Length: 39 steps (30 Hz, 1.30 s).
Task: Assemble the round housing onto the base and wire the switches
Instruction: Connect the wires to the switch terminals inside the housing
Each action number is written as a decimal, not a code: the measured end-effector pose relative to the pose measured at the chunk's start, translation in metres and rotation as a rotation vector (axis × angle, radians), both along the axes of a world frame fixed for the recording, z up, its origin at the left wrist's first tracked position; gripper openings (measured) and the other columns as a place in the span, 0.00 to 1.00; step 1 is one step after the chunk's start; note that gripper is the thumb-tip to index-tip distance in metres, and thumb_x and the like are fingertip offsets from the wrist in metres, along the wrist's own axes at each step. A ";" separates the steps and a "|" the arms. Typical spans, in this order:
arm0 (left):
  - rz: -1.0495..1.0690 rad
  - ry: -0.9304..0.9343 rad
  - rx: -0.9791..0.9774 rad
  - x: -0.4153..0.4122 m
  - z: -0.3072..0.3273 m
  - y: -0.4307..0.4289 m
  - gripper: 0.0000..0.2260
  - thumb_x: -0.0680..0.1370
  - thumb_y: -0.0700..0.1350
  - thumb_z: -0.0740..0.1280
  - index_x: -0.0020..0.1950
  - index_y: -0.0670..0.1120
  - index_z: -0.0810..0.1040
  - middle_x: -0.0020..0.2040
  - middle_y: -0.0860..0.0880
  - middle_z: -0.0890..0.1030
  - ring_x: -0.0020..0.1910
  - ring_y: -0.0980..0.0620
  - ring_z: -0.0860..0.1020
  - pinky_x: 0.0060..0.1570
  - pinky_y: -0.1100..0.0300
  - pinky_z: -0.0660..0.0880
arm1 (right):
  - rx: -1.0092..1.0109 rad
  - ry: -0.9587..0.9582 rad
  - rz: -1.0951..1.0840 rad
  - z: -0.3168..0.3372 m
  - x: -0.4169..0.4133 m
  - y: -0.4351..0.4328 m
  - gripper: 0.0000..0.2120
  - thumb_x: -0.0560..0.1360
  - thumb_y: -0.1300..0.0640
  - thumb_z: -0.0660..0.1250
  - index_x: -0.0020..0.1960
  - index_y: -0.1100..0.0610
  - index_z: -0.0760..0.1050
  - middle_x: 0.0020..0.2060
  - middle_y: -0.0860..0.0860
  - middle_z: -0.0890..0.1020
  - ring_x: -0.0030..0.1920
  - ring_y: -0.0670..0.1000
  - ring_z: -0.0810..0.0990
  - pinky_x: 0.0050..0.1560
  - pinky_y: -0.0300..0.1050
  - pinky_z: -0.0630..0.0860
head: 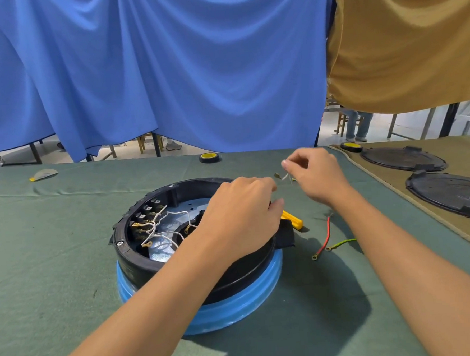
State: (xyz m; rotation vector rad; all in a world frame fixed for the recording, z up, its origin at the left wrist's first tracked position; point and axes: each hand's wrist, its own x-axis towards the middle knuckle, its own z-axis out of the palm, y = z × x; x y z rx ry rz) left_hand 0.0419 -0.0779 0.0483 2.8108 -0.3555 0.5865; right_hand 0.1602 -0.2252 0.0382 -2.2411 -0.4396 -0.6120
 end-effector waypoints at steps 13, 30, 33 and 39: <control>-0.033 -0.074 -0.815 0.007 0.038 0.047 0.06 0.78 0.48 0.70 0.44 0.48 0.85 0.38 0.53 0.86 0.39 0.51 0.84 0.49 0.53 0.81 | 0.358 0.253 0.519 0.054 -0.057 0.033 0.08 0.79 0.59 0.65 0.45 0.63 0.78 0.31 0.51 0.82 0.31 0.47 0.78 0.37 0.38 0.78; -0.138 -0.039 -0.701 0.005 0.046 0.083 0.04 0.74 0.39 0.74 0.44 0.47 0.86 0.39 0.49 0.86 0.43 0.49 0.84 0.54 0.54 0.79 | 0.838 0.978 0.762 0.045 -0.070 0.055 0.14 0.71 0.64 0.69 0.55 0.67 0.80 0.42 0.58 0.83 0.35 0.48 0.80 0.39 0.40 0.80; -0.138 -0.036 -0.686 0.005 0.043 0.084 0.05 0.74 0.39 0.74 0.44 0.49 0.84 0.38 0.53 0.86 0.41 0.55 0.84 0.55 0.54 0.79 | 0.951 0.978 0.732 0.042 -0.070 0.062 0.13 0.75 0.68 0.65 0.59 0.70 0.76 0.41 0.57 0.81 0.33 0.46 0.77 0.37 0.36 0.80; -0.087 -0.017 -0.733 -0.004 0.039 0.092 0.05 0.74 0.44 0.75 0.49 0.48 0.84 0.40 0.55 0.86 0.42 0.55 0.84 0.51 0.54 0.80 | 0.827 0.811 0.637 0.043 -0.077 0.070 0.06 0.73 0.69 0.68 0.48 0.66 0.82 0.38 0.56 0.81 0.31 0.47 0.79 0.36 0.39 0.79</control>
